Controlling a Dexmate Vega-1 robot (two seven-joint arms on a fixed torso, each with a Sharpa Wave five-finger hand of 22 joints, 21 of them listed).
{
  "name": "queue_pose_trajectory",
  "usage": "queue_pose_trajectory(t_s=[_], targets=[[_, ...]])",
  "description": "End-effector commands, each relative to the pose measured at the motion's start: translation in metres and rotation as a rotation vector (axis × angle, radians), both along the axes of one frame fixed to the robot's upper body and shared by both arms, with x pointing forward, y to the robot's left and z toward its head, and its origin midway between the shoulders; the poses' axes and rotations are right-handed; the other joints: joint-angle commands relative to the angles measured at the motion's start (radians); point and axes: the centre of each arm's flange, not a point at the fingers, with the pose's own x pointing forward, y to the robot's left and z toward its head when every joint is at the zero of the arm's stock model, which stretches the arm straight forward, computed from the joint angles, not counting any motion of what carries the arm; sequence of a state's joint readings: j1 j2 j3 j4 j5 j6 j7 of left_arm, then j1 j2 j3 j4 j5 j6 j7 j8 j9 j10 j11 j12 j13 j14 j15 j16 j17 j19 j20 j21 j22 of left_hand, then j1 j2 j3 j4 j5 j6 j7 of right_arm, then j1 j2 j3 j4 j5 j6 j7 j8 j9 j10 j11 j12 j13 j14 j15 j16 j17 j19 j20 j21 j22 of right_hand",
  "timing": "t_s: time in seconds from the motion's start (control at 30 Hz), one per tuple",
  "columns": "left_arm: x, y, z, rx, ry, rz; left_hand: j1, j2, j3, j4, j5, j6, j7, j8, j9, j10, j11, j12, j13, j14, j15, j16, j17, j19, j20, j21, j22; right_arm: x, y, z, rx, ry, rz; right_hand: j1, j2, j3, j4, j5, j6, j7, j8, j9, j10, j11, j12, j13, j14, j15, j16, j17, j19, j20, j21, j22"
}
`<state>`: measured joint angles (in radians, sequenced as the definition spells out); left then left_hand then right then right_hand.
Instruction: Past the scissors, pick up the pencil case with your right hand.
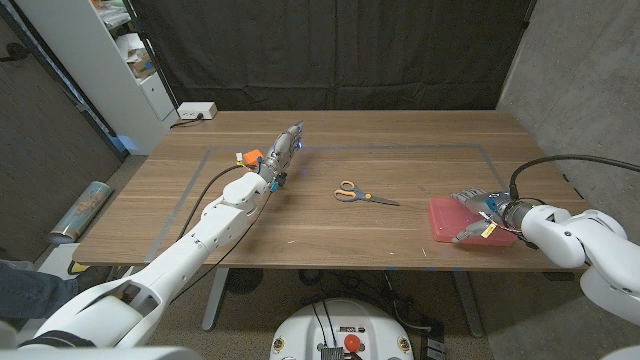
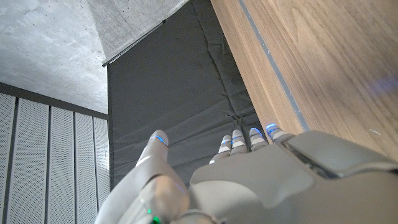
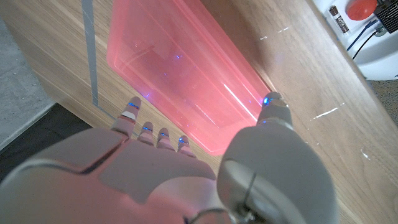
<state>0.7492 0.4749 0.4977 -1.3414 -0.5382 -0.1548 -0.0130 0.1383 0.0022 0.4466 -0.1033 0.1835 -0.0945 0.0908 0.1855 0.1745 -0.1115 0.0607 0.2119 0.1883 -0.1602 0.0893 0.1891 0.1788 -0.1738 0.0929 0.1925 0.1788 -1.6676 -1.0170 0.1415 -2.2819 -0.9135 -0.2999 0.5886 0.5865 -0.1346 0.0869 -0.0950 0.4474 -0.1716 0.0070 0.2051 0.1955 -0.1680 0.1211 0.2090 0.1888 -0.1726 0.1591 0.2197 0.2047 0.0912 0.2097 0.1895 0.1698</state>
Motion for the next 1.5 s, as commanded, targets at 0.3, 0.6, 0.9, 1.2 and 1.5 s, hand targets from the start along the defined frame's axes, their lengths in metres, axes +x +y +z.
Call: queue_pose_trajectory(t_s=[0.3, 0.6, 0.9, 1.2, 1.5], targets=[[0.004, -0.007, -0.004, 0.008, 0.013, -0.011, 0.002, 0.007, -0.003, -0.005, 0.0, 0.0, -0.004, 0.002, 0.004, 0.003, -0.003, 0.0, 0.005, 0.0, 0.003, 0.001, 0.004, -0.086, 0.008, 0.005, 0.003, 0.014, -0.008, -0.01, 0.062, 0.002, -0.005, 0.018, 0.022, -0.014, -0.003, 0.001, -0.142, -0.015, 0.02, 0.001, -0.125, -0.021, 0.017, 0.003, -0.048, -0.02, 0.018, -0.002, 0.047, 0.001, 0.018, 0.005], [0.005, -0.008, -0.004, 0.006, 0.013, -0.015, 0.002, 0.008, -0.003, -0.006, 0.0, 0.0, -0.005, 0.002, 0.004, 0.003, -0.007, 0.0, 0.005, -0.001, 0.002, 0.001, 0.004, -0.087, 0.011, 0.005, 0.003, 0.017, -0.009, -0.015, 0.072, -0.058, 0.012, 0.074, 0.044, -0.038, -0.014, 0.017, 0.002, -0.039, 0.042, 0.001, 0.023, -0.05, 0.043, 0.007, 0.102, -0.063, 0.056, 0.0, 0.276, -0.001, 0.064, 0.007], [0.007, -0.007, -0.006, 0.004, 0.017, -0.015, 0.002, 0.008, -0.004, -0.006, 0.0, 0.0, -0.005, 0.002, 0.004, 0.003, -0.007, 0.0, 0.005, 0.0, 0.003, 0.001, 0.004, -0.087, 0.011, 0.005, 0.003, 0.017, -0.01, -0.018, 0.086, -0.098, 0.034, 0.144, 0.081, -0.052, -0.02, 0.038, 0.217, -0.075, 0.07, -0.001, 0.246, -0.088, 0.075, 0.007, 0.3, -0.133, 0.111, 0.012, 0.512, -0.019, 0.086, 0.004], [0.008, -0.007, -0.007, 0.002, 0.019, -0.019, 0.002, 0.009, -0.005, -0.007, 0.0, 0.0, -0.005, 0.002, 0.004, 0.002, -0.006, 0.0, 0.005, 0.004, 0.006, 0.002, 0.004, -0.086, 0.017, 0.006, 0.003, 0.018, -0.01, -0.019, 0.097, -0.097, 0.047, 0.168, 0.1, -0.055, -0.019, 0.041, 0.292, -0.09, 0.075, 0.0, 0.338, -0.107, 0.085, 0.008, 0.399, -0.158, 0.14, 0.017, 0.595, -0.088, 0.09, 0.005], [0.011, -0.007, -0.004, 0.005, 0.018, -0.02, 0.002, 0.009, -0.006, -0.007, 0.0, 0.0, -0.005, 0.002, 0.004, 0.001, -0.007, -0.001, 0.005, 0.004, 0.006, 0.002, 0.004, -0.085, 0.023, 0.006, 0.003, 0.02, -0.009, -0.019, 0.113, -0.123, 0.053, 0.188, 0.117, -0.051, -0.021, 0.04, 0.343, -0.098, 0.083, 0.0, 0.399, -0.13, 0.096, 0.011, 0.432, -0.17, 0.149, 0.022, 0.619, -0.097, 0.085, 0.006]])
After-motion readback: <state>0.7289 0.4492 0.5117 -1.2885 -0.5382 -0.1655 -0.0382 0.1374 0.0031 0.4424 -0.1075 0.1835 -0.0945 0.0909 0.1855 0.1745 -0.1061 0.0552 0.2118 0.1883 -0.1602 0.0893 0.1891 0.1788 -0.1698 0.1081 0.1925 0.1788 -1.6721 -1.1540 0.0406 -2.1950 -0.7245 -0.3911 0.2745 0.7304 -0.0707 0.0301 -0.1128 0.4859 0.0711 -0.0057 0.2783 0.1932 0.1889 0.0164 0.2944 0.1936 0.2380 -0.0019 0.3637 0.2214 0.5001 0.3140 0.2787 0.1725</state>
